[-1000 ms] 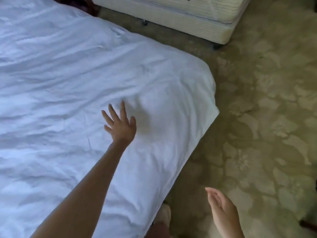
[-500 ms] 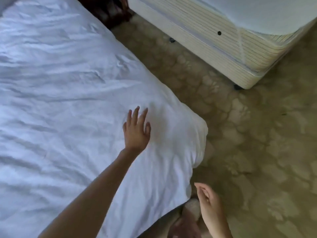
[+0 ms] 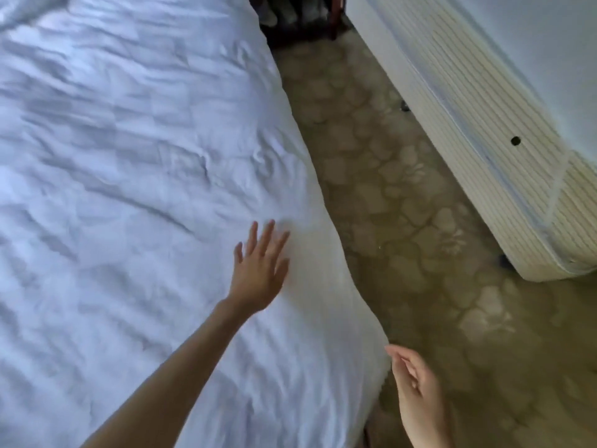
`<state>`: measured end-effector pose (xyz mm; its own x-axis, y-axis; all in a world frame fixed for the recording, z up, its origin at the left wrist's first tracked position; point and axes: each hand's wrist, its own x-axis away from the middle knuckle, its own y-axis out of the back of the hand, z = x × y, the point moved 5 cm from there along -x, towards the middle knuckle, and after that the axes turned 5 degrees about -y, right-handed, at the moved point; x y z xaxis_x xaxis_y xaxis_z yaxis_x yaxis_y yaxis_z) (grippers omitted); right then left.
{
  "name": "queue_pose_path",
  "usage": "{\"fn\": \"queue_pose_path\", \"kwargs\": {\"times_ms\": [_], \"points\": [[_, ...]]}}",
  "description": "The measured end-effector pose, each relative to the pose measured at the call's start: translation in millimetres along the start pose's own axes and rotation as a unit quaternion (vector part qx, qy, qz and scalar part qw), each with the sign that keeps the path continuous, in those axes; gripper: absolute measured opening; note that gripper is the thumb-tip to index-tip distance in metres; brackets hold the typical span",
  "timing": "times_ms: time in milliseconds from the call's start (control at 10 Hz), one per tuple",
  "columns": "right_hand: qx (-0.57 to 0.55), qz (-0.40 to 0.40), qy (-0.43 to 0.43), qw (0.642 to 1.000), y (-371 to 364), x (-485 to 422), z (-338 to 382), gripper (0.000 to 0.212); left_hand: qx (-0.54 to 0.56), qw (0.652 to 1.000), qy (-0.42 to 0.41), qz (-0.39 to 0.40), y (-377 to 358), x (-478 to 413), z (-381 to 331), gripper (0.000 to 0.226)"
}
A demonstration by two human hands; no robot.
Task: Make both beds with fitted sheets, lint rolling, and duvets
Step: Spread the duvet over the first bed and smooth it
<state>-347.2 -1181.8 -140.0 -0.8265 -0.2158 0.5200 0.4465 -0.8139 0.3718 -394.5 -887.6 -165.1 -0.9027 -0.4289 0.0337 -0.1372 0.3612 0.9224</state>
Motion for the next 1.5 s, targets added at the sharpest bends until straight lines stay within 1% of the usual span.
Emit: {"fn": "queue_pose_path", "kwargs": {"times_ms": [100,200,300,400,500,600,700,800,900,1000,1100,1200,1300,1400,1500], "points": [[0.039,0.053,0.018,0.998,-17.6,-67.2,34.8,0.031,-0.056,0.996,0.012,0.064,-36.7,-5.3,5.4,0.054],[0.083,0.104,0.042,0.990,-43.2,-143.1,76.5,0.034,-0.026,0.976,-0.171,0.130,-92.5,20.9,-38.6,0.045],[0.156,0.173,0.073,0.970,-80.7,-201.2,121.2,0.042,0.478,0.842,-0.155,0.197,-83.1,8.3,-50.5,0.043],[0.203,0.221,0.131,0.945,-120.8,-241.5,178.3,0.049,0.100,0.995,0.007,0.029,-8.4,-98.2,22.4,0.040],[0.239,0.255,0.200,0.916,-170.5,-274.5,240.8,0.040,0.061,0.938,0.304,-0.154,58.0,-136.4,117.6,0.057],[0.285,0.312,0.267,0.866,-240.4,-304.4,309.0,0.021,0.048,0.841,0.530,-0.095,35.4,-92.5,151.0,0.061],[0.287,0.325,0.349,0.831,-316.0,-339.9,385.1,0.020,0.044,0.822,0.564,-0.064,-1.4,-48.3,137.8,0.057],[0.311,0.326,0.400,0.798,-400.6,-376.4,456.9,0.026,-0.016,0.776,0.625,-0.080,2.0,-34.4,152.5,0.053],[0.346,0.330,0.453,0.752,-491.7,-407.4,515.9,0.035,-0.113,0.726,0.671,-0.100,8.6,-34.1,171.6,0.051],[0.406,0.306,0.480,0.715,-571.6,-414.7,535.5,0.051,0.028,0.637,0.756,-0.146,44.4,-58.7,200.8,0.061],[0.470,0.305,0.524,0.641,-613.7,-360.7,479.7,0.052,0.059,0.624,0.755,-0.194,101.0,-99.8,248.0,0.065],[0.467,0.462,0.659,0.366,-564.4,-263.6,354.7,0.055,0.060,0.645,0.734,-0.207,131.8,-122.9,302.8,0.067],[0.416,0.582,0.671,0.196,-494.8,-215.1,296.8,0.051,0.058,0.698,0.696,-0.160,144.5,-129.3,352.8,0.058],[0.377,0.641,0.643,0.183,-507.3,-232.9,343.5,0.056,0.131,0.612,0.773,-0.103,128.7,-86.7,368.1,0.053],[0.372,0.552,0.637,0.388,-577.9,-324.3,458.2,0.062,0.156,0.366,0.897,-0.191,100.4,-38.5,334.9,0.053]]}}
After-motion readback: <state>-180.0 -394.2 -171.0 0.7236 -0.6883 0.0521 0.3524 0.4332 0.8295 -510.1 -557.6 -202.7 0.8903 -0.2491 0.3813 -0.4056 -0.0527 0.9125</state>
